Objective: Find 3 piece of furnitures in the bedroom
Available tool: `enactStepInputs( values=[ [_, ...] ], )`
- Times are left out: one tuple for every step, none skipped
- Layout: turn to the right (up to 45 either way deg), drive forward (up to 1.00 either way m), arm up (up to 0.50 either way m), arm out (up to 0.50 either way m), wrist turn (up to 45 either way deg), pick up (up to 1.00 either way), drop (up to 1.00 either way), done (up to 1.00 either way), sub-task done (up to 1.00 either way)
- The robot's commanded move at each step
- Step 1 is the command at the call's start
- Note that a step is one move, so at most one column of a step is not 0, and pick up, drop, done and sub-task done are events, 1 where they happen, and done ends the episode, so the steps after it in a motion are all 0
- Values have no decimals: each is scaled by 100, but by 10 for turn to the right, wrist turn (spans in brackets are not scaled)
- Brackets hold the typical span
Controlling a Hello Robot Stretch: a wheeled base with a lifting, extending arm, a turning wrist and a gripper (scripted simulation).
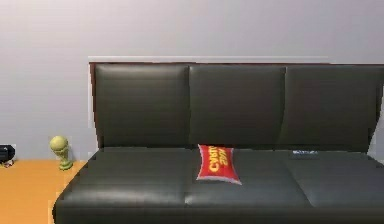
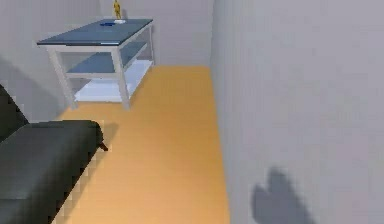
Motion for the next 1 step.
enactStepInputs(
  values=[
    [0, 5, 0, 0, 0, 0, 0, 0, 0]
  ],
)
